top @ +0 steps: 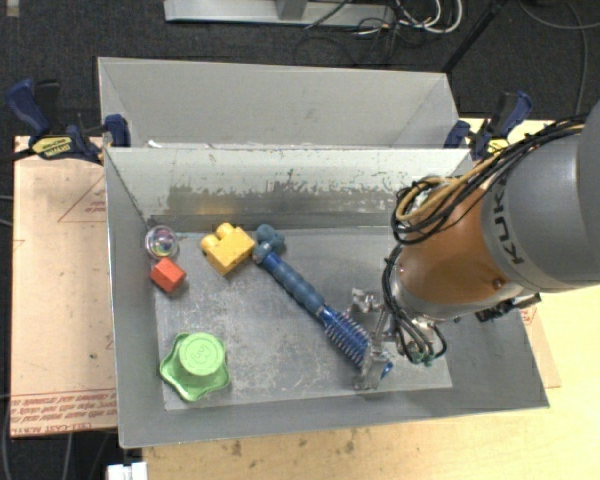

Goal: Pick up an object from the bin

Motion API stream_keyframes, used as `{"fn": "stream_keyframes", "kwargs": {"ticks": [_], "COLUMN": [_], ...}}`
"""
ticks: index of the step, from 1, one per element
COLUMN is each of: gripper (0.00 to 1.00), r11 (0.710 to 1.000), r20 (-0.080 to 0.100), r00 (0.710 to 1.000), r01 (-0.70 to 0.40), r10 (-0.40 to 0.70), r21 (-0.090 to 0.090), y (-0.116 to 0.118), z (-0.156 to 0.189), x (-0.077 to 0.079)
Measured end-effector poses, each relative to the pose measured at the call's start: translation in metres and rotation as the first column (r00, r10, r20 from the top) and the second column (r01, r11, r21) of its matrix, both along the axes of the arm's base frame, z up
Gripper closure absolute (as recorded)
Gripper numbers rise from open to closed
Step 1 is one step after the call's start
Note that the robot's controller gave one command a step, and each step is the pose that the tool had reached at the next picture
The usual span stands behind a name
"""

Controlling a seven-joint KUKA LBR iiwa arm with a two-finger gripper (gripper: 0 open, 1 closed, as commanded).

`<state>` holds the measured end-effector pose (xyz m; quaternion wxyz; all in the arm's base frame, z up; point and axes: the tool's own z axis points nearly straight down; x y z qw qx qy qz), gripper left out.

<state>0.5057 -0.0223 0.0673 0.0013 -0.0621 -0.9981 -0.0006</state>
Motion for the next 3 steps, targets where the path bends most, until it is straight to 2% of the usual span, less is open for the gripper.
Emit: {"fn": "stream_keyframes", "kwargs": {"ticks": [3], "gripper": [0.00], "r11": [1.000], "r20": [0.002], "r00": [1.000], "r01": [-0.005], "r10": [0.005], "r21": [0.002], "y": [0.0017], "z": [0.0000], "x": [0.0011]}}
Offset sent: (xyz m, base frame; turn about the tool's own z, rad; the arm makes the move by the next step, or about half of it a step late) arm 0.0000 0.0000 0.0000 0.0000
